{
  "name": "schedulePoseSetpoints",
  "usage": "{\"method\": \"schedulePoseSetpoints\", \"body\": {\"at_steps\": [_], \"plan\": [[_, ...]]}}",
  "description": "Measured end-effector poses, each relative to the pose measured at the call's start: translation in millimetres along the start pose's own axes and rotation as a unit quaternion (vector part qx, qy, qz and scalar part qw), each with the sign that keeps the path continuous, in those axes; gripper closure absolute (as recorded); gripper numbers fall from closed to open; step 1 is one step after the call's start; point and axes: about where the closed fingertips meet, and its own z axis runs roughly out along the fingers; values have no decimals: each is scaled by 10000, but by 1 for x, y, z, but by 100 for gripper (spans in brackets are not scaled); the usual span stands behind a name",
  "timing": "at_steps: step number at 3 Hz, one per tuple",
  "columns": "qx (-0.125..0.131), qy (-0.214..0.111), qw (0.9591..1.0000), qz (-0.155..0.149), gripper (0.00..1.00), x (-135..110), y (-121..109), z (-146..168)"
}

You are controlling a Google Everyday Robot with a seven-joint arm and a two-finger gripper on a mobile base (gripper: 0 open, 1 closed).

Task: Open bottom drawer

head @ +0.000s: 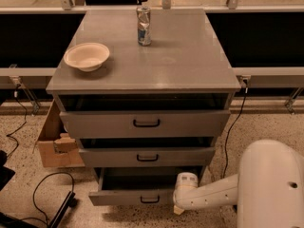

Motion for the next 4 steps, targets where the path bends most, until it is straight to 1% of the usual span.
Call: {"method": "schedulePoseSetpoints", "body": {"at_steps": [1, 2, 3, 4], "plan": [[-3, 1, 10000, 0, 0, 0, 0, 0], [-57, -31, 10000, -3, 0, 1, 0, 6], [-224, -65, 9996, -137, 0, 0, -1, 27], [-369, -6, 9985, -402, 0, -4, -3, 48]]}}
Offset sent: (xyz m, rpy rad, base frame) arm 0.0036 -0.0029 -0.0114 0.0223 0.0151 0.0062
